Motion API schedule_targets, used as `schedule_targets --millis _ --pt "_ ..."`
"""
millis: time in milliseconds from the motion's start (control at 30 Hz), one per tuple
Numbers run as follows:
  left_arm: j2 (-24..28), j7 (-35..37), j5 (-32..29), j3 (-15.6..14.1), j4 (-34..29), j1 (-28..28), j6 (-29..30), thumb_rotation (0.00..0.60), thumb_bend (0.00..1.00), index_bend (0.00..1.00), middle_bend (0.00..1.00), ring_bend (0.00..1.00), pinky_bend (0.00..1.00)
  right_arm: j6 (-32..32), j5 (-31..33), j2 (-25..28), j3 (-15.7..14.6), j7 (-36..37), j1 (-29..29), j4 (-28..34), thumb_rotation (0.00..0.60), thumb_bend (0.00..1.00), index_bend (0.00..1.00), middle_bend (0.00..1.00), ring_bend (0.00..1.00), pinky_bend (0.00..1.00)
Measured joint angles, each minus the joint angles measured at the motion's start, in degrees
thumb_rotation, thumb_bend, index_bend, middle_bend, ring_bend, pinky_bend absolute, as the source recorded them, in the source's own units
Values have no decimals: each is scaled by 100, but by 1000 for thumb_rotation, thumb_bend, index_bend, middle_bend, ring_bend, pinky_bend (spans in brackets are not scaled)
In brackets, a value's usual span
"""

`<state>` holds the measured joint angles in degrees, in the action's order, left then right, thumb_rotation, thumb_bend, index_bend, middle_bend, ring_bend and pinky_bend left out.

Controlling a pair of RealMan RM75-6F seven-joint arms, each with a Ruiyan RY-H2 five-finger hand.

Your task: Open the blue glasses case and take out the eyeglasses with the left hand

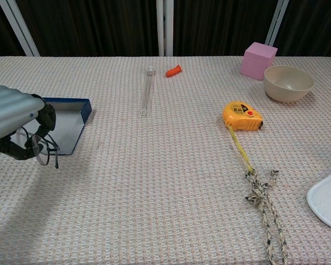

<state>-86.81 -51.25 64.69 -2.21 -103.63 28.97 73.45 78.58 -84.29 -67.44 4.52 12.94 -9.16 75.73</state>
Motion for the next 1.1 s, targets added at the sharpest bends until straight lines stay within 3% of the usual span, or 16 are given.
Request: schedule_targets --millis 333,400,433,567,633,767,1100 --pt "-123 -771 -181 -355 -388 -31 -74 600 414 774 347 209 321 -3 7 2 -4 38 8 -22 600 329 0 0 0 0" --pt "-137 -772 -136 -376 -368 -35 -78 600 413 728 344 209 320 -12 10 -3 -5 32 5 -31 600 329 0 0 0 0" --pt "-145 -765 -89 -391 -343 -36 -85 600 409 647 337 209 317 -11 9 -5 -4 28 3 -30 600 329 0 0 0 0" --pt "-121 -650 110 -447 -251 -15 -189 600 362 150 241 175 281 11 5 -7 4 16 4 -17 600 328 0 0 0 0" --pt "-75 -506 218 -471 -223 1 -272 600 326 50 155 116 236 16 10 -6 7 12 7 -13 600 329 0 0 0 0" --pt "43 -349 229 -485 -219 28 -433 600 259 0 10 1 127 17 4 -6 3 0 7 -9 600 329 0 0 0 0" --pt "140 -255 372 -353 -310 19 -328 600 225 0 0 0 87 36 -7 3 9 -1 6 13 600 329 0 0 0 0"
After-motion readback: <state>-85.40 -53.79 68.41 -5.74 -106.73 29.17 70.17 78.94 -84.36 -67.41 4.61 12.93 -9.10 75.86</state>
